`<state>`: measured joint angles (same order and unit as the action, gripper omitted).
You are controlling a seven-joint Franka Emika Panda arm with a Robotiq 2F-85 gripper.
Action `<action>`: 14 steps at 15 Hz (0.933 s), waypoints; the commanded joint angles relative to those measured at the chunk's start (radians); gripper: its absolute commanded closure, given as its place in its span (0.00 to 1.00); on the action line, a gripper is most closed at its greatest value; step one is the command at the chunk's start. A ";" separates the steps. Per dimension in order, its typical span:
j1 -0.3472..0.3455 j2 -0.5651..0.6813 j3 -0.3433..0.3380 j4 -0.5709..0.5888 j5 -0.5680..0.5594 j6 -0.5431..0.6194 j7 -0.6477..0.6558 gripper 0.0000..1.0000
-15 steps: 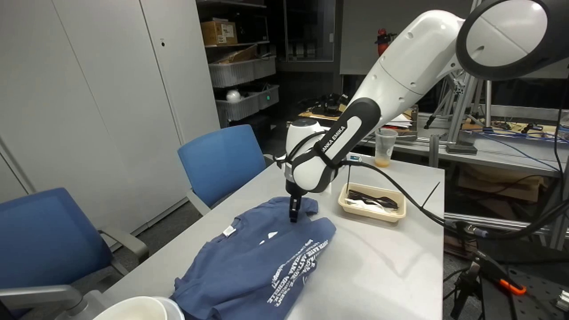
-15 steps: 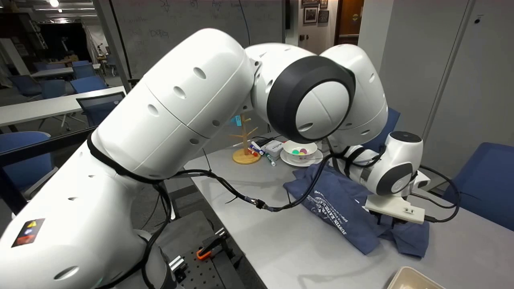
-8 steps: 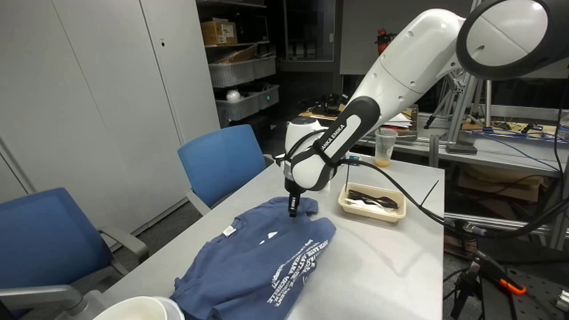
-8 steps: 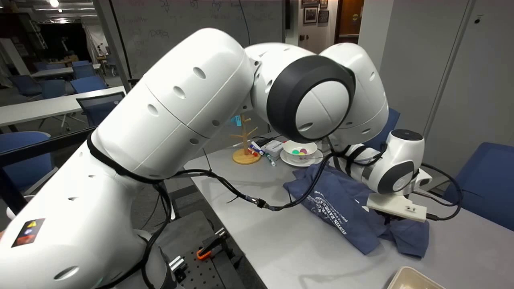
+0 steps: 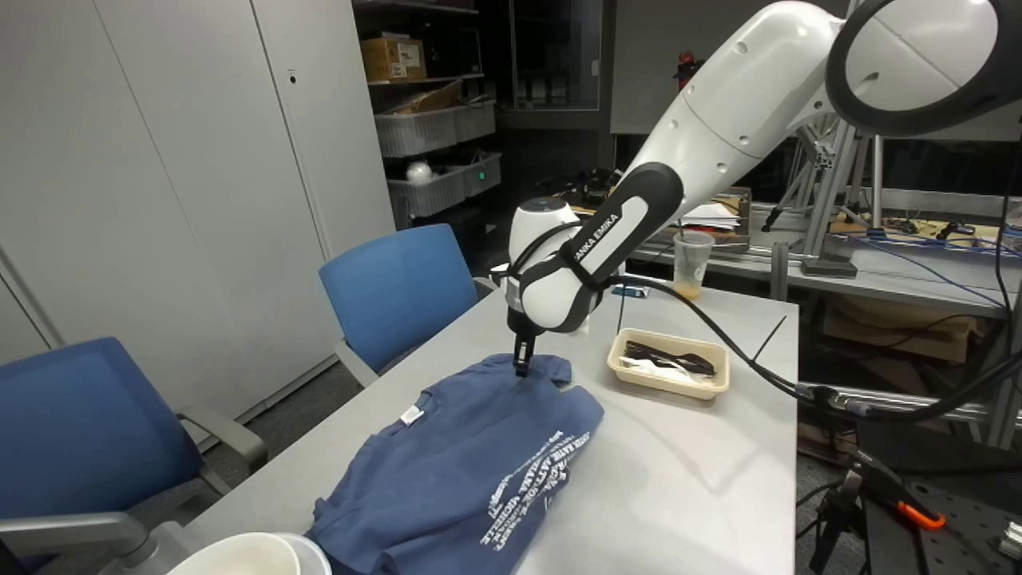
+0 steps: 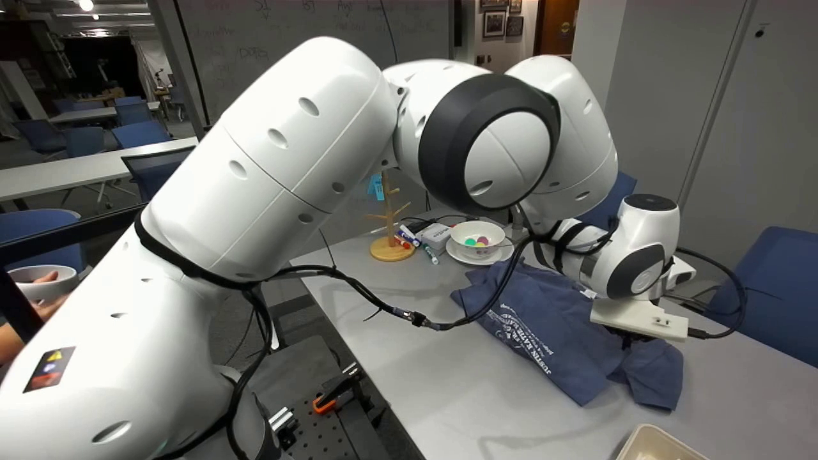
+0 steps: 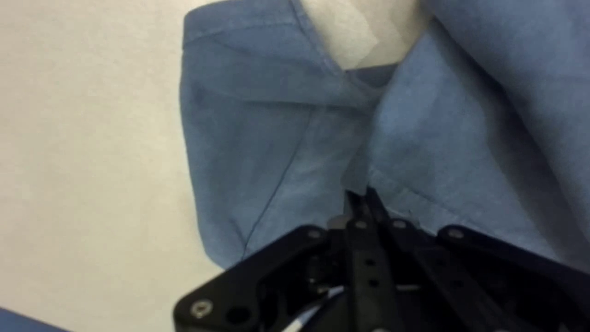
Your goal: Fold the blue shirt twice
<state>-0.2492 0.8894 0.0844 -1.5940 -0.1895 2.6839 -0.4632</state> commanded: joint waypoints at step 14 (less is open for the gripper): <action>0.276 0.045 -0.314 0.253 -0.146 0.019 0.360 1.00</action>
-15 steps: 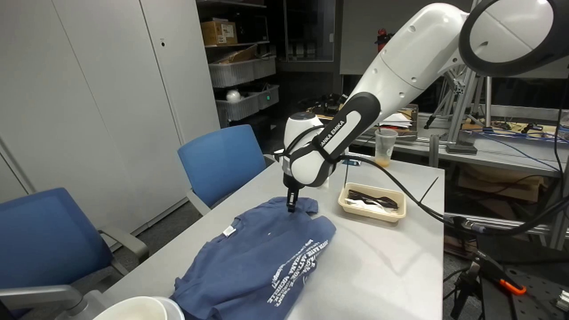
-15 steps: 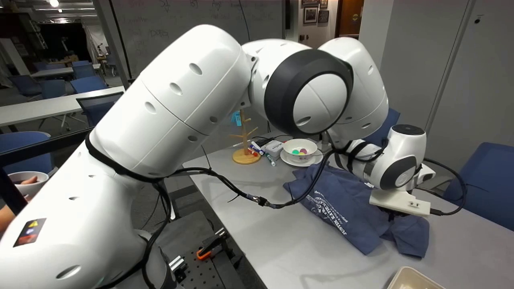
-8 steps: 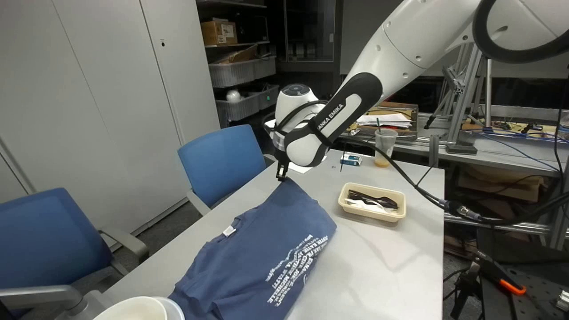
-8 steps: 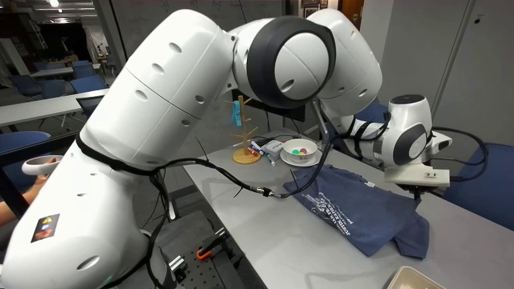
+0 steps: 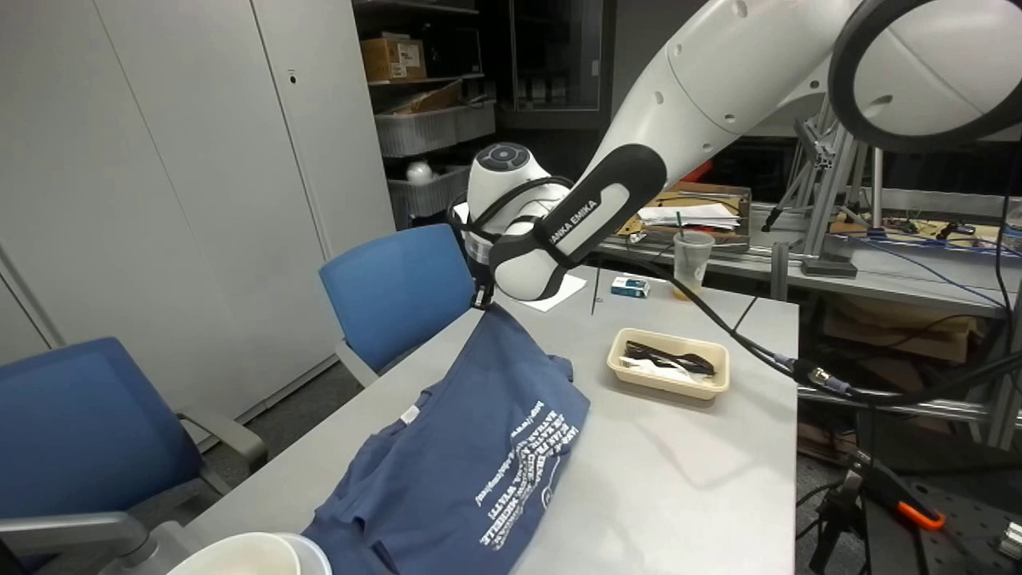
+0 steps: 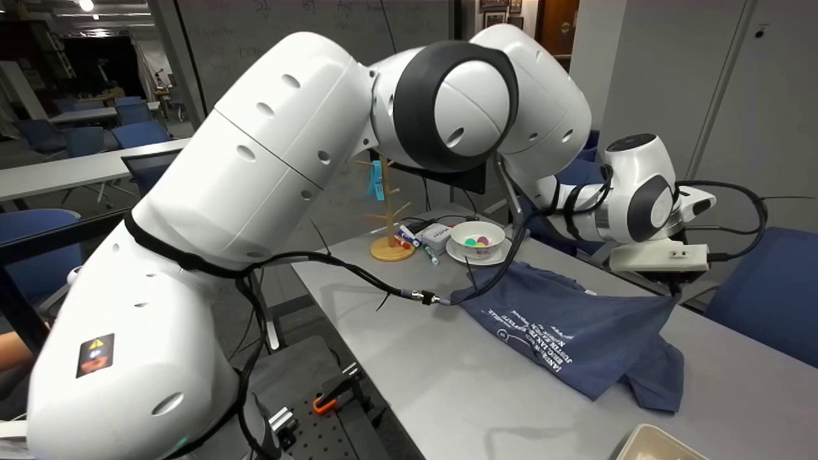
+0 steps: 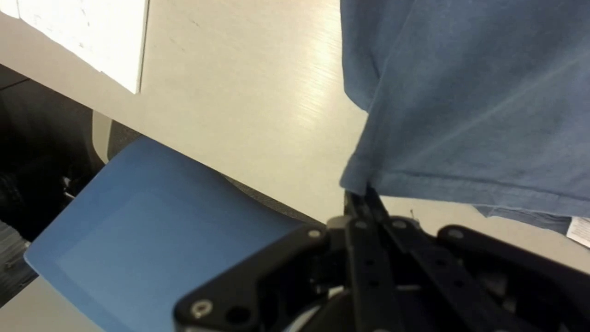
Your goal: Fold the blue shirt twice
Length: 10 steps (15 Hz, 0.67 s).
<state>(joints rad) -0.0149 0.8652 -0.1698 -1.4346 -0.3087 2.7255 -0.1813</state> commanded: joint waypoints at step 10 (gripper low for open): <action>0.066 -0.030 -0.033 -0.044 0.005 -0.039 0.125 0.21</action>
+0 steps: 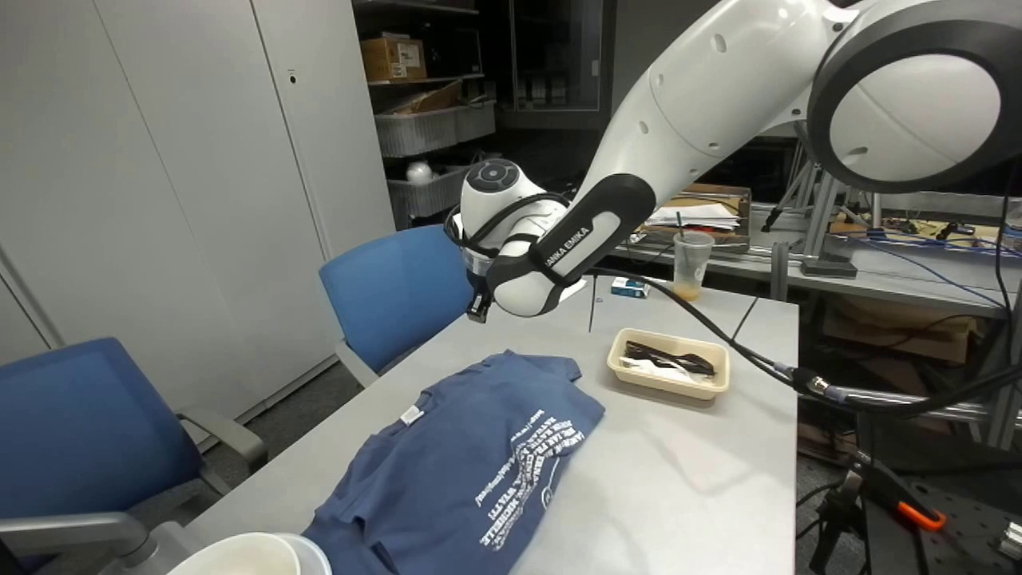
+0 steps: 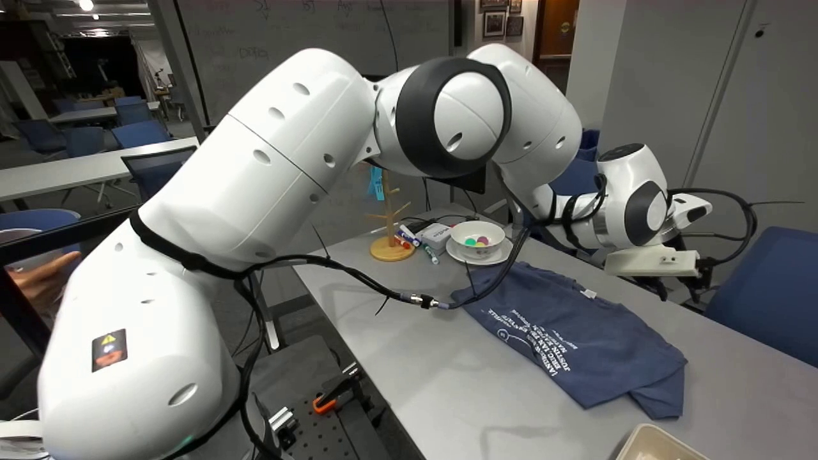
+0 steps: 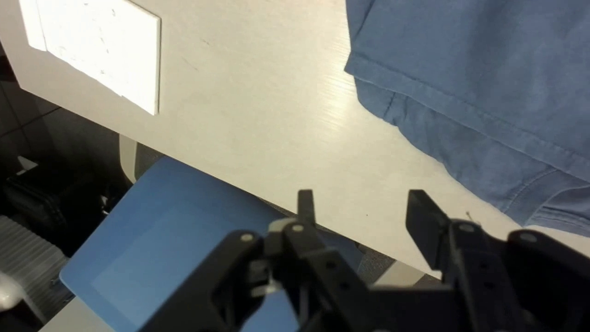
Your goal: Fold the blue shirt twice
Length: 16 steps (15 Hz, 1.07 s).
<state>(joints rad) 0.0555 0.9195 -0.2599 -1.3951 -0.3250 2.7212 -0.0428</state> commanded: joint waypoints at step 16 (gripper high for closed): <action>-0.149 0.003 0.436 -0.128 0.344 -0.132 -0.151 0.00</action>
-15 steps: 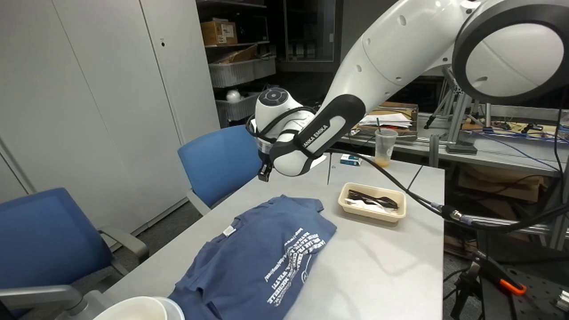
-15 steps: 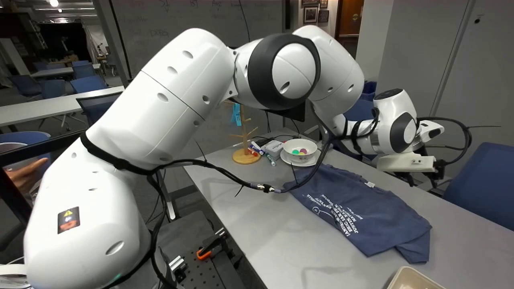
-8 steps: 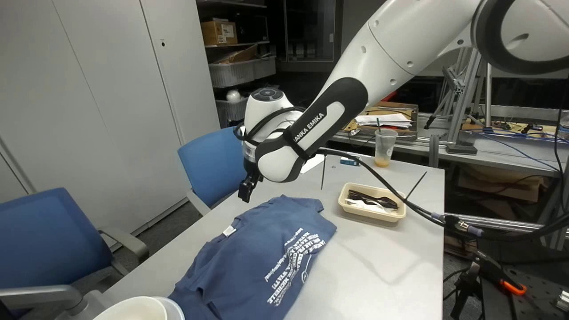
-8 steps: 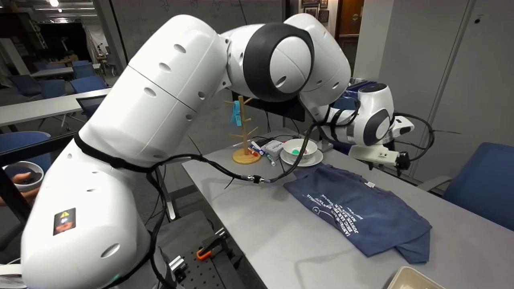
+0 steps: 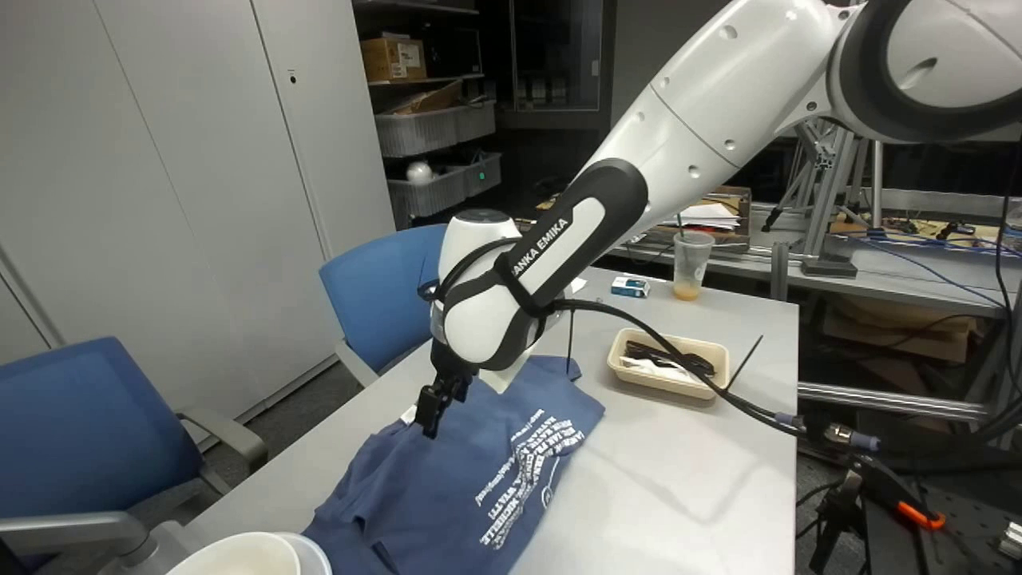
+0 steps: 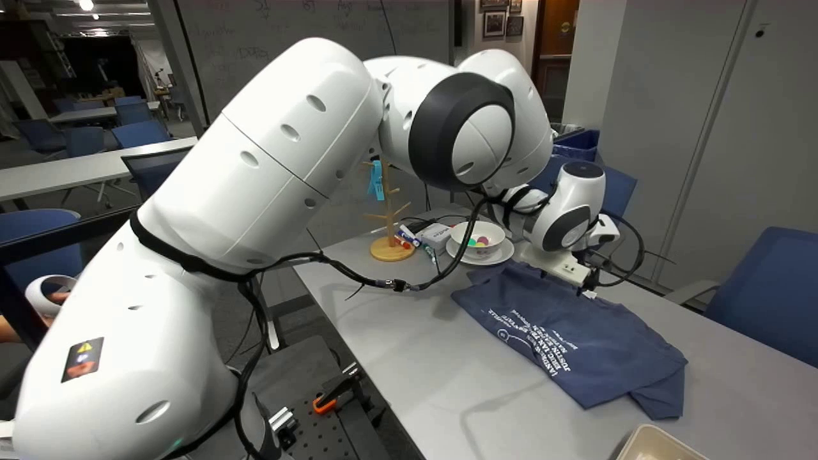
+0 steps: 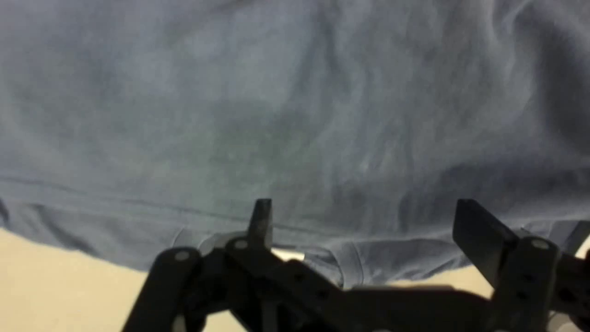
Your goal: Fold the blue shirt twice
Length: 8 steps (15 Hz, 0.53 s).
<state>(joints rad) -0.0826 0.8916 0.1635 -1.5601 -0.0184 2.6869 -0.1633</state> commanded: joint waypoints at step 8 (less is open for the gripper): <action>0.057 0.067 -0.082 0.139 -0.016 -0.330 0.005 0.00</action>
<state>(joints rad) -0.0669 0.9242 0.1257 -1.4972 -0.0146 2.4218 -0.1633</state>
